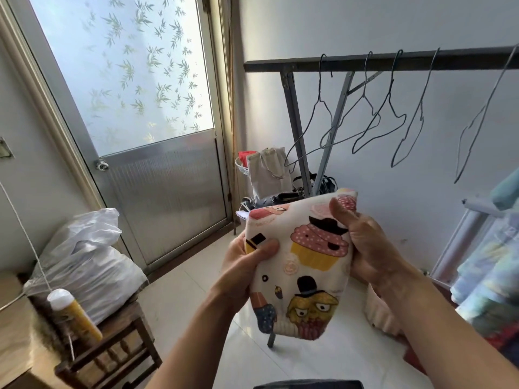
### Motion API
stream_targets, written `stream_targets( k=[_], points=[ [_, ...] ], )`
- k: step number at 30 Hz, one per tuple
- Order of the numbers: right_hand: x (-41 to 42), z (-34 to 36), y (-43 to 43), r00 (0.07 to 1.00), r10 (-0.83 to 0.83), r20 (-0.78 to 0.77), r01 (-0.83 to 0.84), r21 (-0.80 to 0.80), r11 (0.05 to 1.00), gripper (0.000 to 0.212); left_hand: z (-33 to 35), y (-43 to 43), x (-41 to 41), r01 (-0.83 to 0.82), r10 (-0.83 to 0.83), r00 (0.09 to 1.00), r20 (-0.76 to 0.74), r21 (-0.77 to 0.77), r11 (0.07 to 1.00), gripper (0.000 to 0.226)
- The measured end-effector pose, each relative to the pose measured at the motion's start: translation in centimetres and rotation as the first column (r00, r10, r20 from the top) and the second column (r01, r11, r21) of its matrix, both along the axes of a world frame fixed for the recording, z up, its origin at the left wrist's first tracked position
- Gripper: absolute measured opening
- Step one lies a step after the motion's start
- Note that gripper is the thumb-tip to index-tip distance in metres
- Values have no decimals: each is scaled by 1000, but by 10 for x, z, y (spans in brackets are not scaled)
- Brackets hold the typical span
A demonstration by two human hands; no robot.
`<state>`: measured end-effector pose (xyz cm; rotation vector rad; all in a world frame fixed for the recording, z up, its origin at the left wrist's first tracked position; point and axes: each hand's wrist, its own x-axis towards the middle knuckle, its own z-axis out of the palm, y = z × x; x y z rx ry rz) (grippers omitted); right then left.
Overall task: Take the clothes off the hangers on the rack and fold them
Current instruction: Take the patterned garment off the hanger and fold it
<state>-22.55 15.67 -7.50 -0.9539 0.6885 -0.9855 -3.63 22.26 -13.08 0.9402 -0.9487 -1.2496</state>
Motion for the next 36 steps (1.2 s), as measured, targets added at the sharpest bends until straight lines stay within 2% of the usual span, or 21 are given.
stream_targets(
  k=[3,7,9,11,13,15,18,19,21,24,25,27,28,29,31,33,34,36],
  points=[
    [1,-1,0,1000,-20,12,20,-28,999,34,6,-1,-3,-55,56,998,-5,52,997,45],
    [1,-1,1,999,-16,43,17,-30,999,32,8,2,-4,54,-40,994,-100,144,988,51],
    [1,-1,1,999,5,42,-4,-9,1000,36,9,1,-4,36,-23,990,-142,89,995,54],
    [2,2,2,999,13,34,-13,-1,1000,35,11,-2,-5,-76,75,986,-147,1,997,62],
    [5,5,2,998,-33,54,33,5,999,35,14,-3,-6,-178,166,977,-131,-81,981,71],
    [8,8,3,990,-130,46,130,0,991,49,16,-4,-9,-240,225,968,-112,-151,959,84],
    [5,5,-2,967,-226,-116,224,-32,974,86,21,-2,-14,-316,298,948,-116,-211,925,94],
    [5,5,-2,960,-216,-177,211,-46,976,90,21,-2,-14,-331,312,943,-117,-224,917,95],
    [3,7,0,937,-184,-297,162,-98,982,78,22,0,-15,-338,320,941,-111,-240,910,90],
    [-4,15,3,819,-215,-531,94,-246,965,40,26,3,-13,-304,303,952,-48,-259,917,77],
    [-8,15,2,749,-263,-608,63,-329,942,38,27,3,-12,-291,294,955,-30,-268,919,76],
    [-15,17,1,556,-442,-704,-38,-552,833,62,31,3,-9,-268,282,959,8,-294,918,75],
    [-15,21,4,500,-508,-701,-114,-635,764,78,33,3,-7,-252,274,961,31,-307,918,76],
    [-12,26,7,495,-521,-695,-213,-679,703,95,35,2,-7,-229,259,964,54,-320,919,76],
    [-1,32,13,440,-513,-737,-452,-676,582,122,41,1,-9,-180,228,968,106,-346,921,77],
    [10,31,14,334,-554,-762,-597,-626,502,132,46,0,-11,-141,211,965,155,-369,918,76],
    [13,28,12,335,-563,-756,-591,-634,500,129,49,-1,-11,-128,204,964,169,-377,917,76],
    [15,22,7,446,-541,-713,-485,-700,524,117,53,-2,-11,-110,199,960,198,-386,916,77]
  ],
)
